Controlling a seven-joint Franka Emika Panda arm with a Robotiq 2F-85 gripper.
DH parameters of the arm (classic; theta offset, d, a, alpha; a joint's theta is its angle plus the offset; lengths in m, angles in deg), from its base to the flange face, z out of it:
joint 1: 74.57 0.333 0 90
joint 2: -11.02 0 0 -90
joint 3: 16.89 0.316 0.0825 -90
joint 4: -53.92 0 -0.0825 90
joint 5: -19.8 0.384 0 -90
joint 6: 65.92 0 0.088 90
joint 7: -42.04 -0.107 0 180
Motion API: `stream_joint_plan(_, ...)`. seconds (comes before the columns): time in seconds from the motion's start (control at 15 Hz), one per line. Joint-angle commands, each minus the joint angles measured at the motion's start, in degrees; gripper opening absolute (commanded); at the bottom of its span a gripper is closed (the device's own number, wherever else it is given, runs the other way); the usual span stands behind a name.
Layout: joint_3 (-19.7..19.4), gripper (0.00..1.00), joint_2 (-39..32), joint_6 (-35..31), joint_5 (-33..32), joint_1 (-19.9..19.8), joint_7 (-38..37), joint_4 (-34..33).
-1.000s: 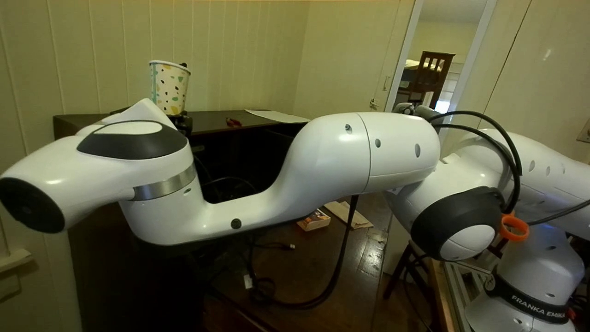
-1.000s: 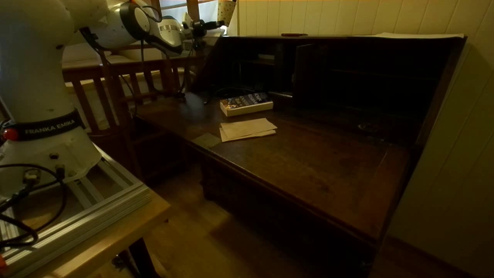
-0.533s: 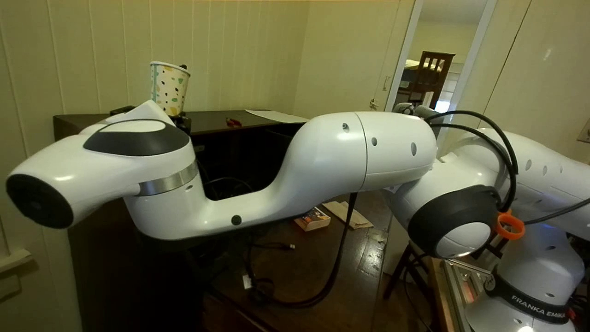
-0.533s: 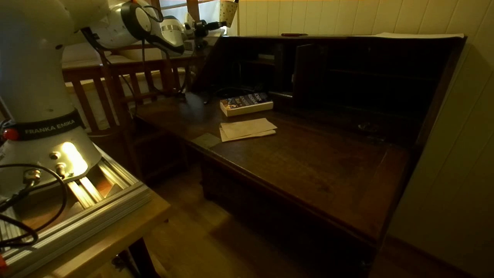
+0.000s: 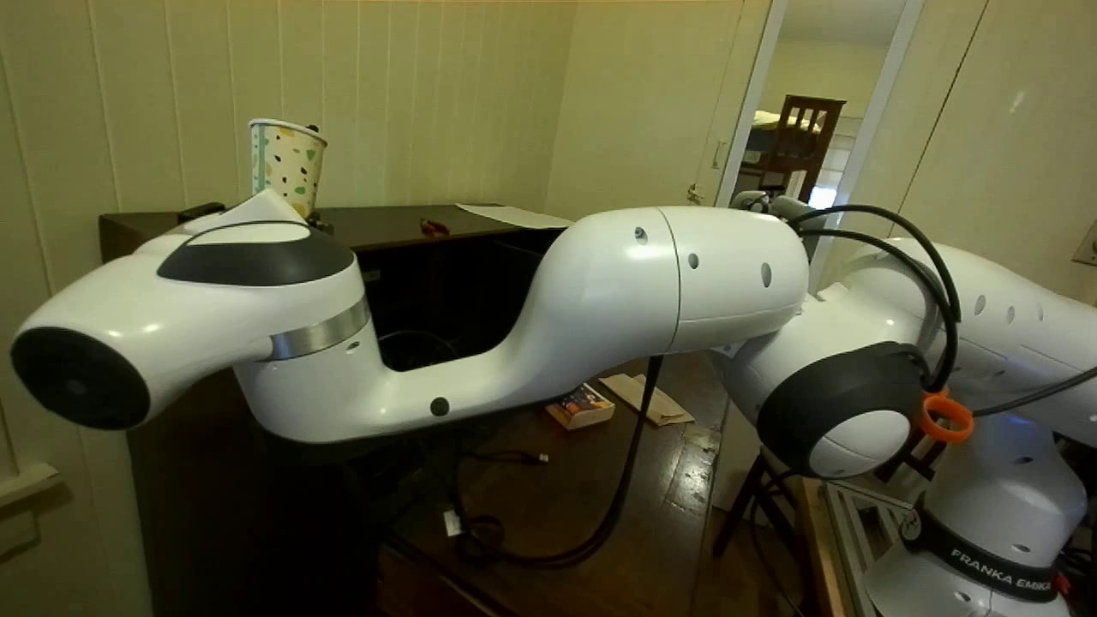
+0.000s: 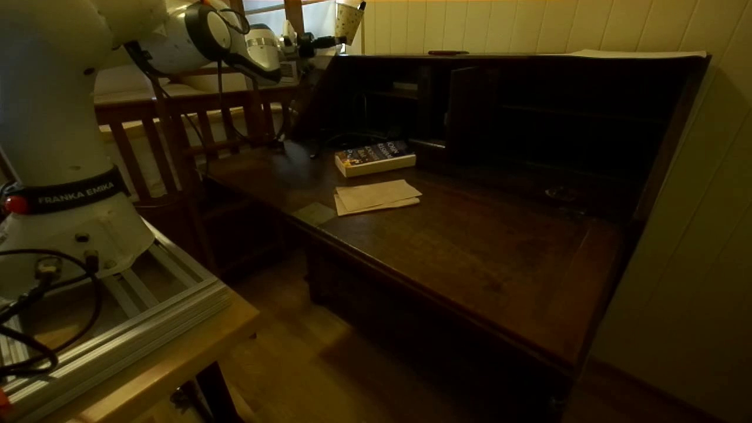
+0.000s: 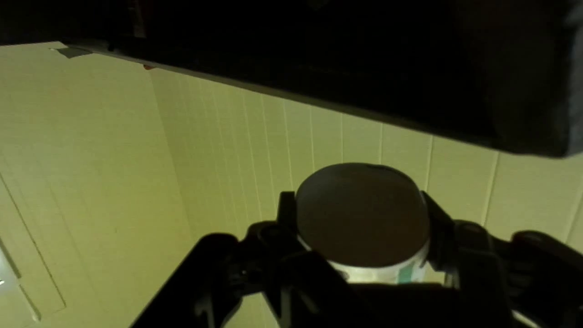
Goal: Make the cup stand
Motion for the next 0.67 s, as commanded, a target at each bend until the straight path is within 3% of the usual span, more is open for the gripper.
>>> stream_joint_plan(0.0,0.4,0.39,0.6,-3.7,1.1,-0.1,0.5,0.0)
stream_joint_plan(0.6,0.8,0.39,0.5,-11.6,1.7,-1.8,0.7,0.0)
